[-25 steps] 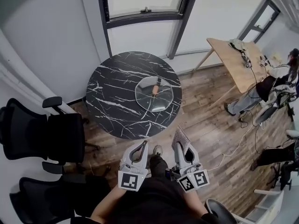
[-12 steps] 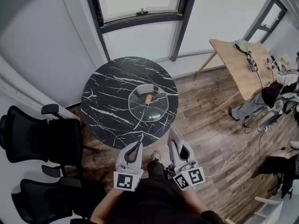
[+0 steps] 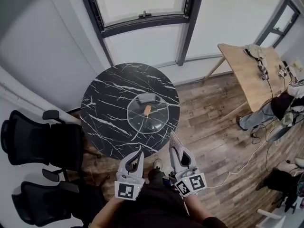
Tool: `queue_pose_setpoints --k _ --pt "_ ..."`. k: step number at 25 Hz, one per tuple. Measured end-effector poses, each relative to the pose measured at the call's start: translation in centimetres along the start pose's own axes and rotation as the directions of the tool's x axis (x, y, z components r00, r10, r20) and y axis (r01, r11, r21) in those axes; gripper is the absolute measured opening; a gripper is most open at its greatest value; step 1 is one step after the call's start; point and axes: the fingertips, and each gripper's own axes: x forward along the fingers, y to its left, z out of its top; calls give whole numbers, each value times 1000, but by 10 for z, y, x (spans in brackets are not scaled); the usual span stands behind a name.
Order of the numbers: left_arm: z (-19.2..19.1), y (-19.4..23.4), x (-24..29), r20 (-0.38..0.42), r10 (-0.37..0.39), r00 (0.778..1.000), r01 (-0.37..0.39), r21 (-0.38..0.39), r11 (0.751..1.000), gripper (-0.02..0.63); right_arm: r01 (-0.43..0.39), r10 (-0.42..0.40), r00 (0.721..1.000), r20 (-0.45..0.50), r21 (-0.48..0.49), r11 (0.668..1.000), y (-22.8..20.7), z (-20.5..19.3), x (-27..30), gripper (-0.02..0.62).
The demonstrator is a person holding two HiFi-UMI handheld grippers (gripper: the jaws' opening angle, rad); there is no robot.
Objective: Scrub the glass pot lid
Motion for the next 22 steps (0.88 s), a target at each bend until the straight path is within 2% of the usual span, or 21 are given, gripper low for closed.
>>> queue_pose_setpoints --k 8,12,16,22 --pt "-13 25 26 -32 15 999 -15 -18 1000 3 22 -22 999 -23 -17 1000 -20 -4 32 74" --pt "-13 51 44 -20 12 1000 -13 -39 999 3 32 -33 999 -31 -39 999 -20 -6 53 74" --pt "-2 74 63 0 -9 1000 9 -35 999 3 56 -59 997 -45 -71 996 -20 -5 80 74" --pt "-4 108 92 -14 -62 998 61 -45 997 3 105 -117 989 -90 -132 986 -32 -14 129 74"
